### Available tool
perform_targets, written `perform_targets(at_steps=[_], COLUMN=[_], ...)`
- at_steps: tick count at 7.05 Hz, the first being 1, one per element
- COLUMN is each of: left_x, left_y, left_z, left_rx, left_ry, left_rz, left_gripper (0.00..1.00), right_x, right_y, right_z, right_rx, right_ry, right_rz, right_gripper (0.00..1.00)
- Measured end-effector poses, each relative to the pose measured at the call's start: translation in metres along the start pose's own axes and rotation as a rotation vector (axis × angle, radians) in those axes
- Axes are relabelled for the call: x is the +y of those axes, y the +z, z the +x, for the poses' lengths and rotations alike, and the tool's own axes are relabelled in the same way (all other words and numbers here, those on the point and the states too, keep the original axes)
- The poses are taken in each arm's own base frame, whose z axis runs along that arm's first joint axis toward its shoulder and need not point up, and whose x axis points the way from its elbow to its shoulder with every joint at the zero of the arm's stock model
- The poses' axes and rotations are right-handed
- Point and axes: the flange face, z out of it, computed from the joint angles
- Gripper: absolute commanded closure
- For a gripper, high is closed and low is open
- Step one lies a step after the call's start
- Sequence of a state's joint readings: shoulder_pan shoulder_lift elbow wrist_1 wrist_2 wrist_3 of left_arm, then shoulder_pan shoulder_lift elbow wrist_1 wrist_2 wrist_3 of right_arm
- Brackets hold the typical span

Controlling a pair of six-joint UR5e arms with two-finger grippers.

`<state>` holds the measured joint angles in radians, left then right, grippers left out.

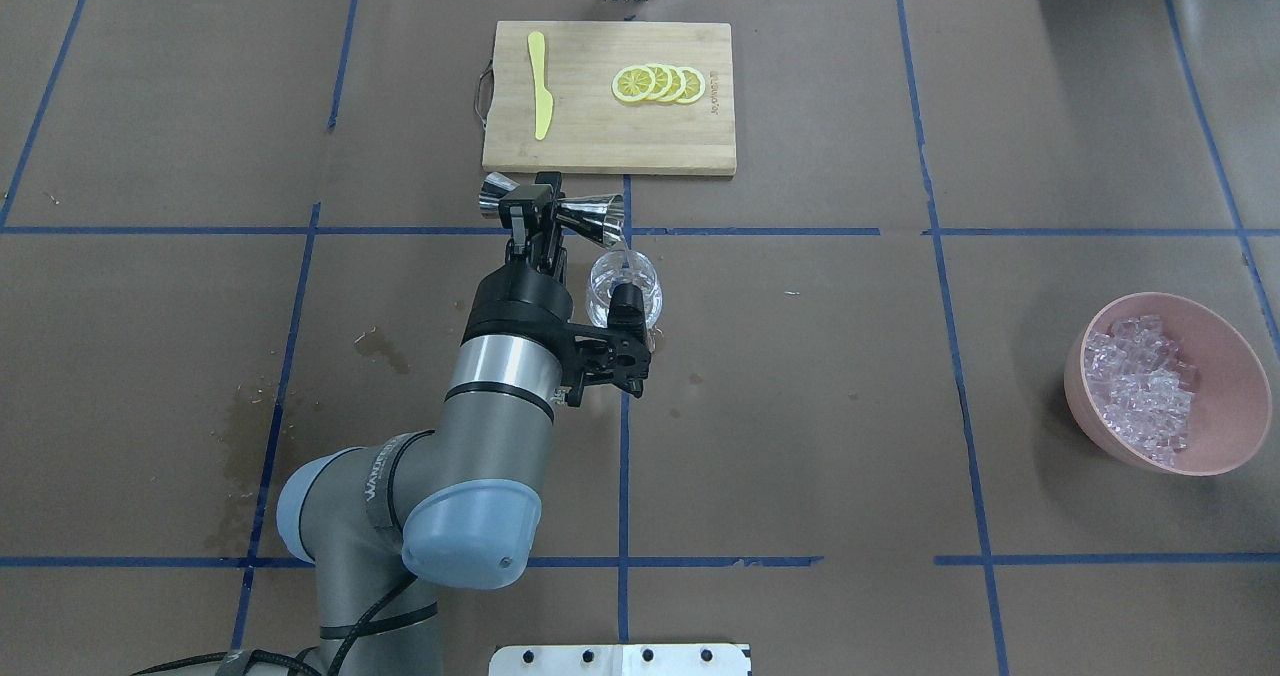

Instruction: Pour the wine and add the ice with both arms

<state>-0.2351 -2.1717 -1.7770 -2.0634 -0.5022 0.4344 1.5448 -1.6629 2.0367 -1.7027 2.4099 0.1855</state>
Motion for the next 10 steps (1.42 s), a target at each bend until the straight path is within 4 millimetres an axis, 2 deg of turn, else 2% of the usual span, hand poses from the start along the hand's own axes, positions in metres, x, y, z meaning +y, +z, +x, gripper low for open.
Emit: perform_targets(at_steps=[4, 7, 8, 10], left_x=[-0.002, 0.021, 0.026, 0.032], left_y=[-0.009, -0.018, -0.019, -0.017], left_z=[0.0, 0.004, 0.005, 0.003], left_rx=[-0.002, -0.034, -0.036, -0.021], left_ry=[-0.043, -0.264, -0.354, -0.561], left_rz=[0.029, 0.127, 0.145, 0.164], left_gripper=[1.0, 1.0, 1.0, 1.0], right_x=[0.0, -0.003, -0.003, -0.002], right_y=[0.0, -0.003, -0.007, -0.009], right_z=[0.0, -0.004, -0.01, -0.04], right_rx=[0.0, 0.0, 0.0, 0.0], right_ry=[0.0, 0.004, 0.02, 0.039], right_rz=[0.0, 0.008, 0.017, 0.023], right_gripper=[0.0, 0.0, 0.0, 0.0])
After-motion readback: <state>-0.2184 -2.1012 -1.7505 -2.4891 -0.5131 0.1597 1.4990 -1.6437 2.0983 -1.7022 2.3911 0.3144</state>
